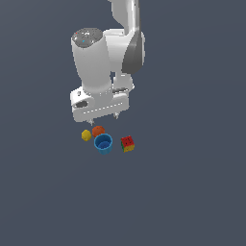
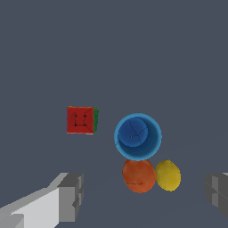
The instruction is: Pick up a designated object from a clutter of objects.
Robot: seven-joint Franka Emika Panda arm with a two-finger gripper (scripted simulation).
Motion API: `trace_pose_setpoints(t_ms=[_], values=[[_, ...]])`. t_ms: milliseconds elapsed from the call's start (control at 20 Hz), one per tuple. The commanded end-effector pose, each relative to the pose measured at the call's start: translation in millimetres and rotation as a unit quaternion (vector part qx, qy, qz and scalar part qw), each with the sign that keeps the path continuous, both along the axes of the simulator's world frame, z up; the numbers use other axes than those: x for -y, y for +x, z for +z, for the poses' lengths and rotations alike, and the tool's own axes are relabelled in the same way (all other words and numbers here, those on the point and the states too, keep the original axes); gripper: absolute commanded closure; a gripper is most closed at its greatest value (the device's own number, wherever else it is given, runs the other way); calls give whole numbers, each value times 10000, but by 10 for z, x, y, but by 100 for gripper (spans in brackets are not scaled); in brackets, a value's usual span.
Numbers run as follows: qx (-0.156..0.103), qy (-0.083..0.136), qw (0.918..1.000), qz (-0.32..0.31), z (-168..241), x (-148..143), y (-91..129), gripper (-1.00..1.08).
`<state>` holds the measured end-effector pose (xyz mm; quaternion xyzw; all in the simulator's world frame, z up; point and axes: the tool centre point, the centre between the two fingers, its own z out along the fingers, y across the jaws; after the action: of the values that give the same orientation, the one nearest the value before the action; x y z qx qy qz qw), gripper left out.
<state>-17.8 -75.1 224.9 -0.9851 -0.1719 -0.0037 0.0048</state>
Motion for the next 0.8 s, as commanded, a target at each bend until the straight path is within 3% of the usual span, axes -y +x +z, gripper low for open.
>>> trace_pose_setpoints(t_ms=[0,350,750], values=[[3,0,9997,252,-133,63,-41,-92],[6,-5,9956,936,-489,233,-183,-92],[4,-24,9853,1708,-872,415,-389,-92]])
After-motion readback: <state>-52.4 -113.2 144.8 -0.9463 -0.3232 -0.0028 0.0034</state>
